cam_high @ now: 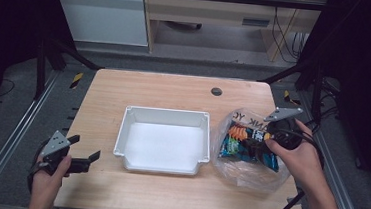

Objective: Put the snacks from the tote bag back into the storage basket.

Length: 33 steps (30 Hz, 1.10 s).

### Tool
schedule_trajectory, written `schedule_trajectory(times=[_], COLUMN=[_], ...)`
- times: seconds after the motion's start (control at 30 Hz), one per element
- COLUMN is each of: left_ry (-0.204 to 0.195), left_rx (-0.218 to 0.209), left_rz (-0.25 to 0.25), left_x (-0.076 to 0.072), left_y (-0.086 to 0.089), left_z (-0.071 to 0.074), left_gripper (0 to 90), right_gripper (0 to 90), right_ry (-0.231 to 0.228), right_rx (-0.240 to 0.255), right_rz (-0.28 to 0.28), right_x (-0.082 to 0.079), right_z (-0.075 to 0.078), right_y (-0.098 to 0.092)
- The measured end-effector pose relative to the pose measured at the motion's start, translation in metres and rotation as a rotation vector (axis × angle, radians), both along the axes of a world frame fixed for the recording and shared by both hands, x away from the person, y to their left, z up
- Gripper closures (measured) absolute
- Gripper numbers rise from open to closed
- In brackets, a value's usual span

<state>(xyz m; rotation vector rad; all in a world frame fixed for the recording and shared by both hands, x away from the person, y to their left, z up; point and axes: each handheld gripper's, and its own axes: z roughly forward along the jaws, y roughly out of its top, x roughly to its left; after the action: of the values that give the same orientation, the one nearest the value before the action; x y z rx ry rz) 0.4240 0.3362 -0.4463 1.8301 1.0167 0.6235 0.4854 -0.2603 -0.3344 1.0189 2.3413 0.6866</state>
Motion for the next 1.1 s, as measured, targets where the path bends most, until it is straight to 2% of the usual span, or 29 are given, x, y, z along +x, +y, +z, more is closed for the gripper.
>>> schedule_trajectory(times=[0.1,0.33,0.5,0.63,0.83,0.87,1.1], left_ry=[-0.009,-0.024,-0.020,-0.017,-0.023,-0.025,-0.019], left_rx=[0.003,0.059,0.084,0.088,0.102,0.104,0.126], left_rz=[-0.012,-0.019,-0.017,-0.005,0.009,0.012,0.029], left_x=[0.001,-0.004,-0.003,-0.004,-0.005,-0.005,-0.007], left_y=[0.000,-0.007,-0.008,-0.006,0.000,0.001,0.005], left_z=[0.000,0.000,-0.001,-0.002,0.000,0.000,-0.003], left_gripper=[2.6,2.5,2.3,2.3,2.3,2.4,2.4], right_gripper=[12.2,12.2,12.1,11.8,12.0,14.6,14.2], right_ry=[0.005,0.023,0.033,0.049,0.075,0.083,0.099], right_rx=[-0.017,-0.028,-0.059,-0.093,-0.100,-0.104,-0.147], right_rz=[0.014,0.052,0.087,0.118,0.134,0.148,0.144], right_x=[0.009,0.026,0.035,0.041,0.050,0.052,0.054], right_z=[0.004,0.004,-0.003,-0.009,-0.015,-0.017,-0.028], right_y=[-0.003,-0.005,-0.004,0.000,0.002,0.001,-0.003])
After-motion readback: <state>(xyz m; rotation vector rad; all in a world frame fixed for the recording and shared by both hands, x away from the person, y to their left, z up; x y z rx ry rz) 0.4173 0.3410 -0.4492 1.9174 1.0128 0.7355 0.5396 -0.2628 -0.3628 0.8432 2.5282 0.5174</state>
